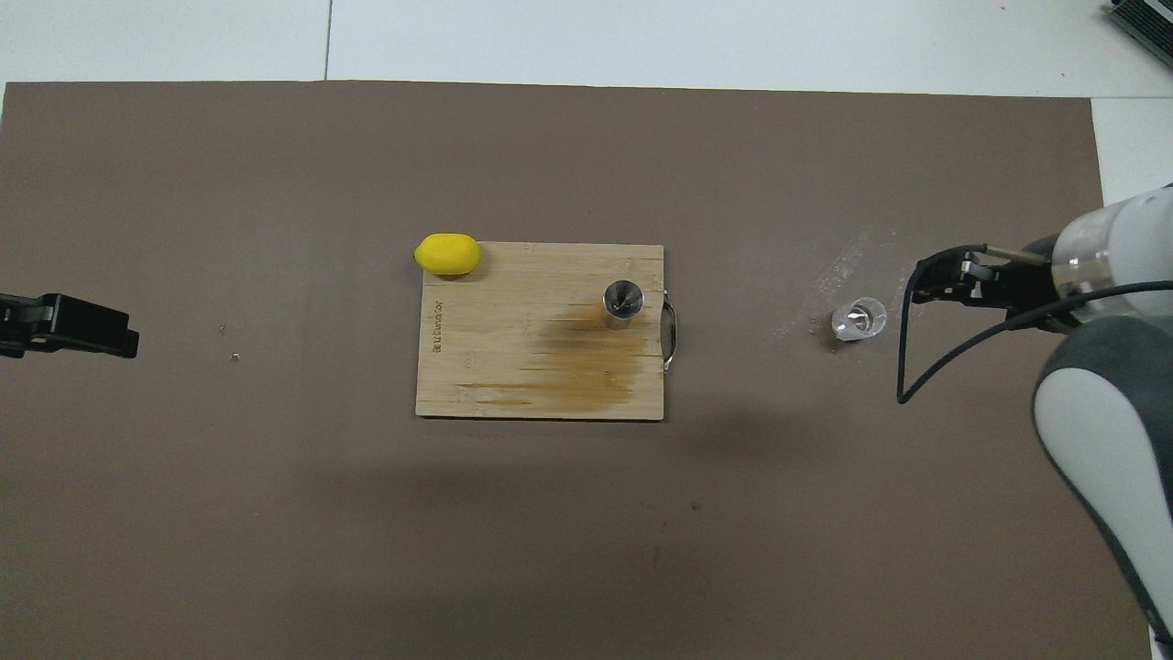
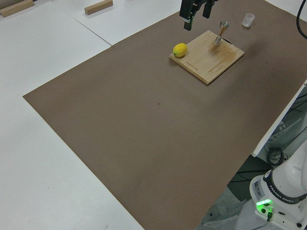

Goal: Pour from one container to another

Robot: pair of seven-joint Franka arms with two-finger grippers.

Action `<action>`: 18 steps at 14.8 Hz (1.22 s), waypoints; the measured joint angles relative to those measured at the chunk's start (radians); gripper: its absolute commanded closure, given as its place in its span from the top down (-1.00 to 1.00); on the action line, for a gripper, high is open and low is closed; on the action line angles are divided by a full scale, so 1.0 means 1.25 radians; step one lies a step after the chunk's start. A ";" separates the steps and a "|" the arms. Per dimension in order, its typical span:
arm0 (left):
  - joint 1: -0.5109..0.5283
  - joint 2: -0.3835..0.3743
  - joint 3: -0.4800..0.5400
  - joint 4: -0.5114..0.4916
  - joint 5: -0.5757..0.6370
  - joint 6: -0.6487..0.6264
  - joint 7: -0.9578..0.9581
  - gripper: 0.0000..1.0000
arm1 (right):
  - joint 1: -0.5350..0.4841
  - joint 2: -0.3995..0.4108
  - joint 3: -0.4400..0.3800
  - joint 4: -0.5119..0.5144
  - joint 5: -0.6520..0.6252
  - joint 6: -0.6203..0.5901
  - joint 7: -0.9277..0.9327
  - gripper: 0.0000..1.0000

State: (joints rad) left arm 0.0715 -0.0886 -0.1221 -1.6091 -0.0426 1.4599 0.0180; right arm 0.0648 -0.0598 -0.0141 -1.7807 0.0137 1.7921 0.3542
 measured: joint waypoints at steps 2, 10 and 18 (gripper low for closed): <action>0.000 0.000 0.000 0.000 0.000 0.000 0.000 1.00 | -0.018 0.000 0.000 0.049 0.000 -0.035 -0.001 1.00; 0.000 0.000 0.000 0.000 0.000 0.000 0.000 1.00 | -0.051 0.041 0.004 0.168 -0.032 -0.150 -0.056 1.00; 0.000 0.000 0.000 0.000 0.000 0.000 0.000 1.00 | -0.044 0.048 0.013 0.169 -0.031 -0.182 -0.094 1.00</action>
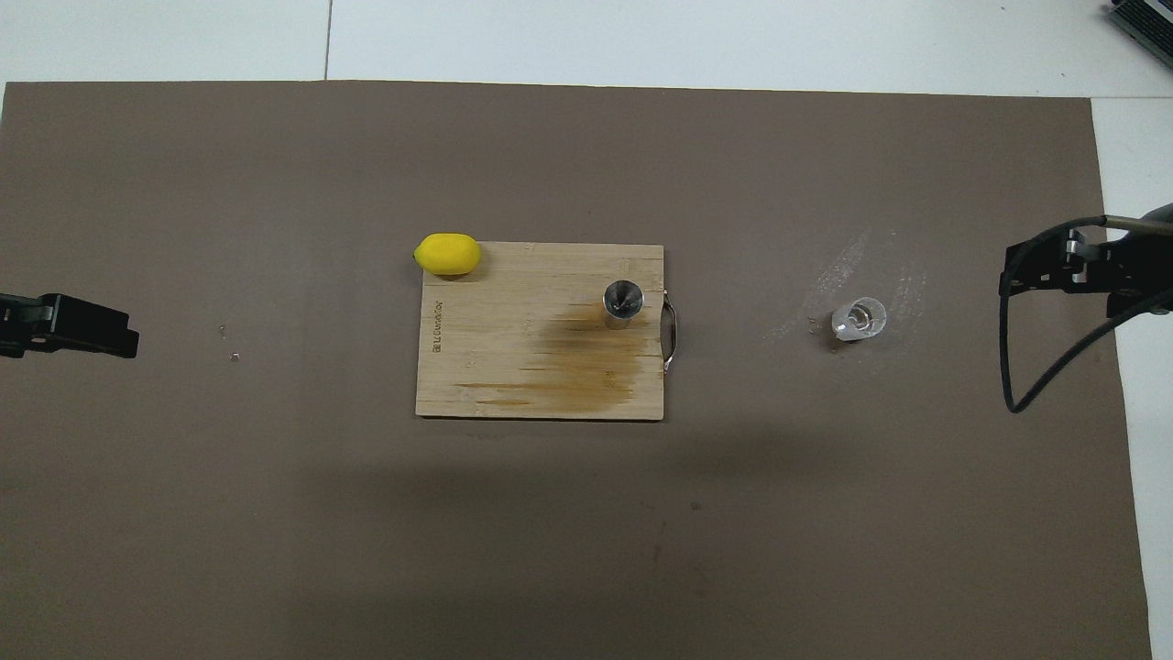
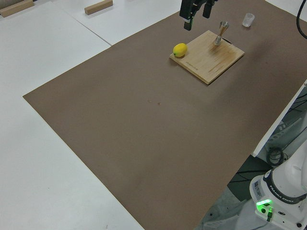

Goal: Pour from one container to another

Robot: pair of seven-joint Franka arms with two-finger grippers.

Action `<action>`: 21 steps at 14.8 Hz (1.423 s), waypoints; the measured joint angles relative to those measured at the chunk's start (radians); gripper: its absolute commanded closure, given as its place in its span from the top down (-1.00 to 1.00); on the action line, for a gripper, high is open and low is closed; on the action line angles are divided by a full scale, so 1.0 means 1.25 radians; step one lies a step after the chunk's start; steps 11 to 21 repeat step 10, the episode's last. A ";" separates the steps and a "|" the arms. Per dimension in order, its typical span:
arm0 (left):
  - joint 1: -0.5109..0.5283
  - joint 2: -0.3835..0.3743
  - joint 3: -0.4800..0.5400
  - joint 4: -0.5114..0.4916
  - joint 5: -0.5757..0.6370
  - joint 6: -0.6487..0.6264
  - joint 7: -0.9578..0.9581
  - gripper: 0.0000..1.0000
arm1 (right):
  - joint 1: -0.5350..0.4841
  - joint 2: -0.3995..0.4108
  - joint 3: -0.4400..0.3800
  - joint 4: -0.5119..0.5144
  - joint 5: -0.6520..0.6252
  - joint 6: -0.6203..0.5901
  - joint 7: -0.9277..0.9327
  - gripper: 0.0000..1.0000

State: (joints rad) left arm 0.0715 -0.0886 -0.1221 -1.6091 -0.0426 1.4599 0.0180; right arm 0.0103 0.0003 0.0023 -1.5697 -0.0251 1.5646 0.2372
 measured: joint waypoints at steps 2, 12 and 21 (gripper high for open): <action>0.000 0.000 0.000 0.000 0.000 0.000 0.000 1.00 | 0.001 0.000 0.001 -0.001 0.000 -0.003 0.000 1.00; 0.000 0.000 0.000 0.000 0.000 0.000 0.000 1.00 | 0.002 0.000 0.001 -0.002 0.003 -0.005 -0.022 1.00; 0.000 0.000 0.000 0.000 0.000 0.000 0.000 1.00 | 0.002 0.000 0.001 -0.002 0.003 -0.005 -0.022 1.00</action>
